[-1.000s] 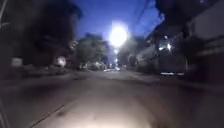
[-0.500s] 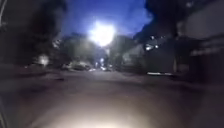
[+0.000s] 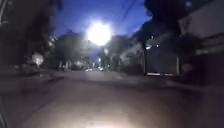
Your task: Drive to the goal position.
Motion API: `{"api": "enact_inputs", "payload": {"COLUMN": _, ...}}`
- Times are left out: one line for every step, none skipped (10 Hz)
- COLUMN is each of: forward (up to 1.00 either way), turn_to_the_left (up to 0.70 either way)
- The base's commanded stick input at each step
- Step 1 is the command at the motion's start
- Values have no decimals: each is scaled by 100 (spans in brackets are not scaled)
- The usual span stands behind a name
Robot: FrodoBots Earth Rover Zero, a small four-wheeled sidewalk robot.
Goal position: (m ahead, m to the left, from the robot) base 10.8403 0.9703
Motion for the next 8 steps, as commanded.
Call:
{"api": "enact_inputs", "payload": {"forward": 85, "turn_to_the_left": 1}}
{"api": "enact_inputs", "payload": {"forward": 85, "turn_to_the_left": 1}}
{"api": "enact_inputs", "payload": {"forward": 85, "turn_to_the_left": 1}}
{"api": "enact_inputs", "payload": {"forward": 85, "turn_to_the_left": 1}}
{"api": "enact_inputs", "payload": {"forward": 85, "turn_to_the_left": 1}}
{"api": "enact_inputs", "payload": {"forward": 85, "turn_to_the_left": 1}}
{"api": "enact_inputs", "payload": {"forward": 85, "turn_to_the_left": 1}}
{"api": "enact_inputs", "payload": {"forward": 85, "turn_to_the_left": 1}}
